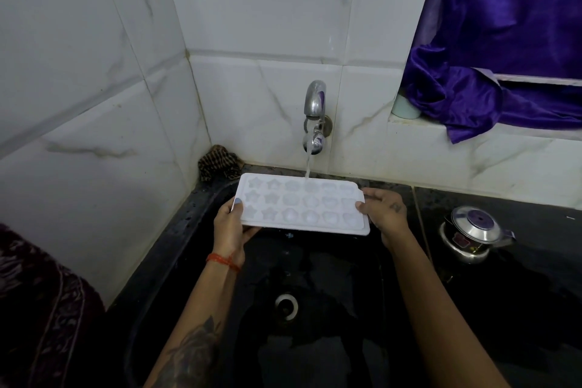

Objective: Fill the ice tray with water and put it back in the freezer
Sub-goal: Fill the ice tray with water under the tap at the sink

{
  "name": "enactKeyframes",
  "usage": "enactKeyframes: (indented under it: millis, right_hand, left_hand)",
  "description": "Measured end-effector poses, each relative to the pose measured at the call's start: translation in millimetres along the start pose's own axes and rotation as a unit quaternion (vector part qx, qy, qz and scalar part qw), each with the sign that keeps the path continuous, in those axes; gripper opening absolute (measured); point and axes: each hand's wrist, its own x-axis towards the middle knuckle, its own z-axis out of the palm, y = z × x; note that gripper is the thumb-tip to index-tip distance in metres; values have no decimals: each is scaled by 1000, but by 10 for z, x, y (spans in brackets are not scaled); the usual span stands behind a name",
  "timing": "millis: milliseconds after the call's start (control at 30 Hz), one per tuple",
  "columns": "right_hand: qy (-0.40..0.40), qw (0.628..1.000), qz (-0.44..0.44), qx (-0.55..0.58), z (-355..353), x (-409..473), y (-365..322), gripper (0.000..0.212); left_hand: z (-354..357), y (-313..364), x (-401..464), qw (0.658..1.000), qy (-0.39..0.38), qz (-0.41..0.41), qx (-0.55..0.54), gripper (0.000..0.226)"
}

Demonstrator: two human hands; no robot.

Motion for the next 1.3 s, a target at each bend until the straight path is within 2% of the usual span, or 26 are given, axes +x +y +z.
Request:
enactKeyframes:
  millis: [100, 533, 800, 967, 1300]
  right_hand:
    - [-14, 1000, -3, 0, 53, -43, -25, 36]
    - [-93, 994, -19, 54, 327, -188, -162, 36]
    - [-133, 990, -30, 48, 403, -146, -278, 40]
    - [-143, 987, -35, 58, 416, -143, -358, 42]
    - [-117, 991, -32, 62, 292, -31, -348, 39]
  left_hand:
    - [-66, 4, -9, 1000, 9, 3, -2, 17]
    - [-361, 118, -15, 997, 70, 29, -22, 27]
    - [-402, 182, 14, 996, 69, 37, -43, 18]
    - [-383, 259, 72, 996, 73, 40, -40, 32]
    - [-226, 231, 111, 997, 54, 21, -42, 33]
